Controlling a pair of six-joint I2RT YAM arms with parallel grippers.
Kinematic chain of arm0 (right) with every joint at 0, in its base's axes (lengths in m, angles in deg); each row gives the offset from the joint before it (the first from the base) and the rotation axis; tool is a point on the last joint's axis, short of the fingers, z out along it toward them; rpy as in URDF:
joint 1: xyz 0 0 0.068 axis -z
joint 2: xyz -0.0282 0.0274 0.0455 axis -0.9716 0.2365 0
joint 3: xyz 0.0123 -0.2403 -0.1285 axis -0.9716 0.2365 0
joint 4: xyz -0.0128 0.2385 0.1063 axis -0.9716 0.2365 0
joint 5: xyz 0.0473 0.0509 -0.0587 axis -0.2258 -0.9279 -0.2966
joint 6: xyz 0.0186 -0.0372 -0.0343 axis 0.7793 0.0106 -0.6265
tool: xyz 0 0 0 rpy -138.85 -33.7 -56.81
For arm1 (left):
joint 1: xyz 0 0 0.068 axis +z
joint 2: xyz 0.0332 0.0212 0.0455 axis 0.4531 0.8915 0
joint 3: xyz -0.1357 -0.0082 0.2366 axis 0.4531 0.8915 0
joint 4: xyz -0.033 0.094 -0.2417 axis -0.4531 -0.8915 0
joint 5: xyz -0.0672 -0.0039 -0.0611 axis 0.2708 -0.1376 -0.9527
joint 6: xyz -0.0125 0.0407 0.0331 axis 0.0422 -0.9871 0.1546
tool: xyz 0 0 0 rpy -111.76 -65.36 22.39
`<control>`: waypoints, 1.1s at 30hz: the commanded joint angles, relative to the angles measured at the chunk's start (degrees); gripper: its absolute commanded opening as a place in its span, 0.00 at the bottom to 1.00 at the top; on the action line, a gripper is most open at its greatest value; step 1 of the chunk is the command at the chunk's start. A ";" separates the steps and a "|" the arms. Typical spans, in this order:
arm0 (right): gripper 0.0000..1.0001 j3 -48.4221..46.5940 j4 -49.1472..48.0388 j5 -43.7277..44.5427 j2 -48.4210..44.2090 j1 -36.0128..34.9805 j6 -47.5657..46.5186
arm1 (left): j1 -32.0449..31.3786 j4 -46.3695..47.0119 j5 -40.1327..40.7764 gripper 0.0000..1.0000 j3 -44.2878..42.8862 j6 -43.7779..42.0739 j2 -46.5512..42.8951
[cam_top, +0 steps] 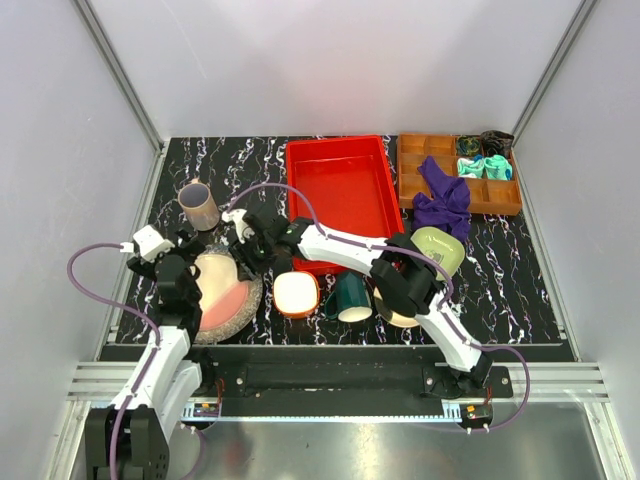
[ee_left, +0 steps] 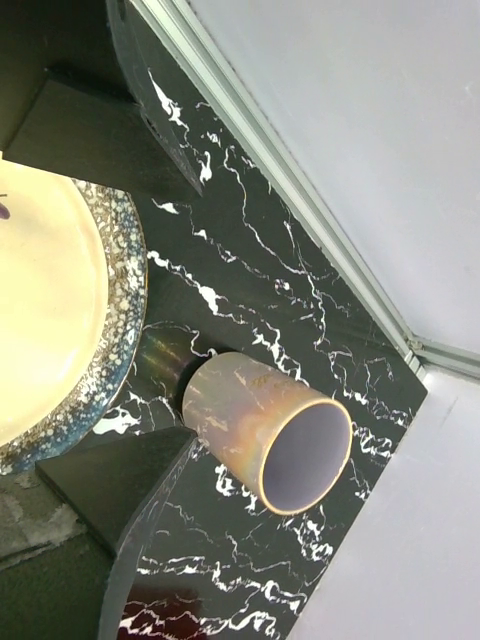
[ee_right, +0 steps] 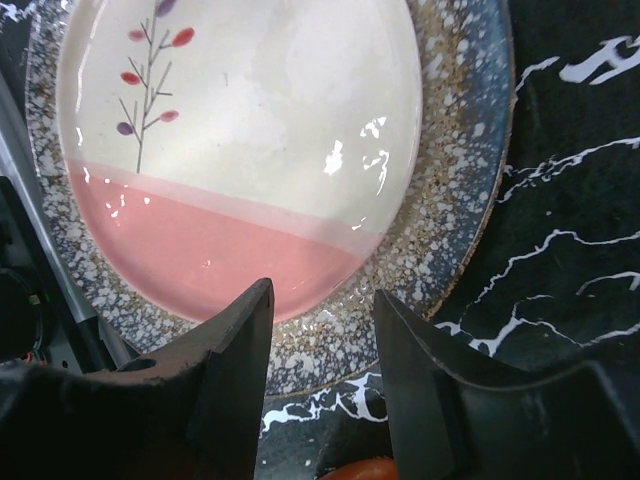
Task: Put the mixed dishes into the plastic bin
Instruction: Move the plate to the center of the board.
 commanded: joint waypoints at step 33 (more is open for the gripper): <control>0.05 -2.68 -3.80 1.30 8.01 0.14 3.09 | 1.09 -1.11 -2.63 0.99 -3.07 -0.10 -3.74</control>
